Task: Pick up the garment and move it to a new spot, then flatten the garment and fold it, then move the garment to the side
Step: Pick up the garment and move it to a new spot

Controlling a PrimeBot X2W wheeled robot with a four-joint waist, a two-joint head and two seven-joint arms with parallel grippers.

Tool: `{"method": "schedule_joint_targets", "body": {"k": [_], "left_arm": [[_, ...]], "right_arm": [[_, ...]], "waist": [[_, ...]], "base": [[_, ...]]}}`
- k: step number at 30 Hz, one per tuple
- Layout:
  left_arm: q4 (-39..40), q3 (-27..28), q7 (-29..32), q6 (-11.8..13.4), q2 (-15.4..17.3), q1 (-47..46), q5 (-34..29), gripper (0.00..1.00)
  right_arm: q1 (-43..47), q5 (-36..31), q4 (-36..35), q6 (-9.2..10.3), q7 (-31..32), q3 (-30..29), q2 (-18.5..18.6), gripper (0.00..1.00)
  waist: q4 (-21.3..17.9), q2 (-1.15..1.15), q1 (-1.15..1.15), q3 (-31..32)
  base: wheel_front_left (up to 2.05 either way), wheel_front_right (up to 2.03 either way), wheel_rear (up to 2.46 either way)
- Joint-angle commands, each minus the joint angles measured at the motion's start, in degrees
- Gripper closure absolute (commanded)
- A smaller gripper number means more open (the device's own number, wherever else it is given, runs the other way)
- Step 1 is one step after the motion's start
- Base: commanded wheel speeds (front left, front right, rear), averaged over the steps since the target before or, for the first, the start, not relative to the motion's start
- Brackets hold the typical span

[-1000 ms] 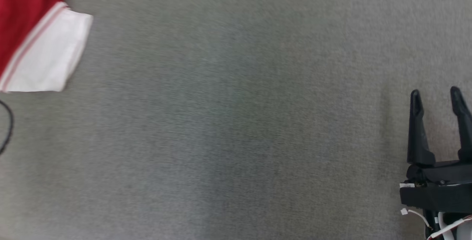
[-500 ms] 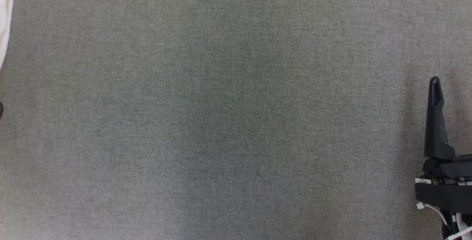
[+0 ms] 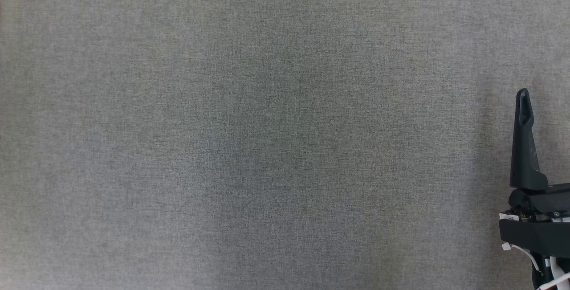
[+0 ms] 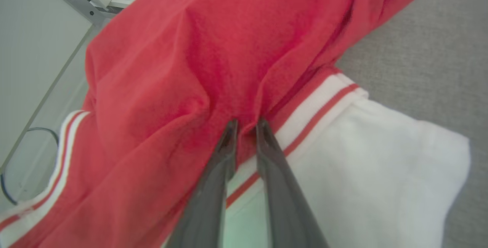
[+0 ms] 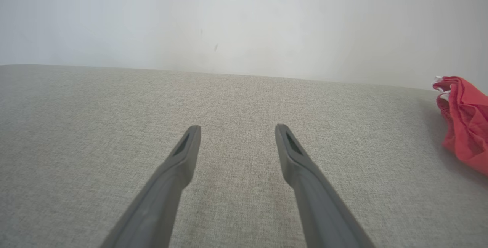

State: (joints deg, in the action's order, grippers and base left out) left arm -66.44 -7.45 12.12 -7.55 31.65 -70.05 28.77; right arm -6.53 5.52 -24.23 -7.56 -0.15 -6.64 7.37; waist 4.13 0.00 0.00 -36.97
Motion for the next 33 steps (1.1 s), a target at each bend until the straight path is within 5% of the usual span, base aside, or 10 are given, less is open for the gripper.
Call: {"method": "schedule_joint_targets", "body": {"k": [1, 18, 25, 33], "left_arm": [[-0.88, -0.35, -0.6, 0.14, 0.44, 0.08, 0.4, 1.0], [4.45, -4.57, -22.35, 1.15, 0.72, -8.93, -5.17, 1.0], [12.37, -9.92, -24.47, 0.59, -2.63, -14.52, -8.82, 1.0], [24.1, -16.06, -20.21, 0.24, -7.9, -16.95, -10.21, 1.0]], "right_arm": [[-0.41, -0.47, 0.01, 0.13, -0.12, 0.19, -0.05, 0.0], [-0.91, 1.59, 6.95, 0.13, -4.11, 1.72, -1.98, 0.0], [-0.82, 3.73, 13.9, 0.13, -8.25, 3.47, -3.61, 0.0], [-0.92, 6.63, 21.33, 0.13, -12.6, 5.31, -4.42, 0.0]], "waist": [[-0.17, 0.0, 0.0, 0.14], [0.29, 0.0, 0.0, 8.19], [-2.06, 0.0, 0.0, 13.96], [-8.47, 0.0, 0.0, 18.53]], "base": [[0.0, 0.0, 0.0], [0.0, 0.0, 0.0], [0.0, 0.0, 0.0], [0.0, 0.0, 0.0]]}}
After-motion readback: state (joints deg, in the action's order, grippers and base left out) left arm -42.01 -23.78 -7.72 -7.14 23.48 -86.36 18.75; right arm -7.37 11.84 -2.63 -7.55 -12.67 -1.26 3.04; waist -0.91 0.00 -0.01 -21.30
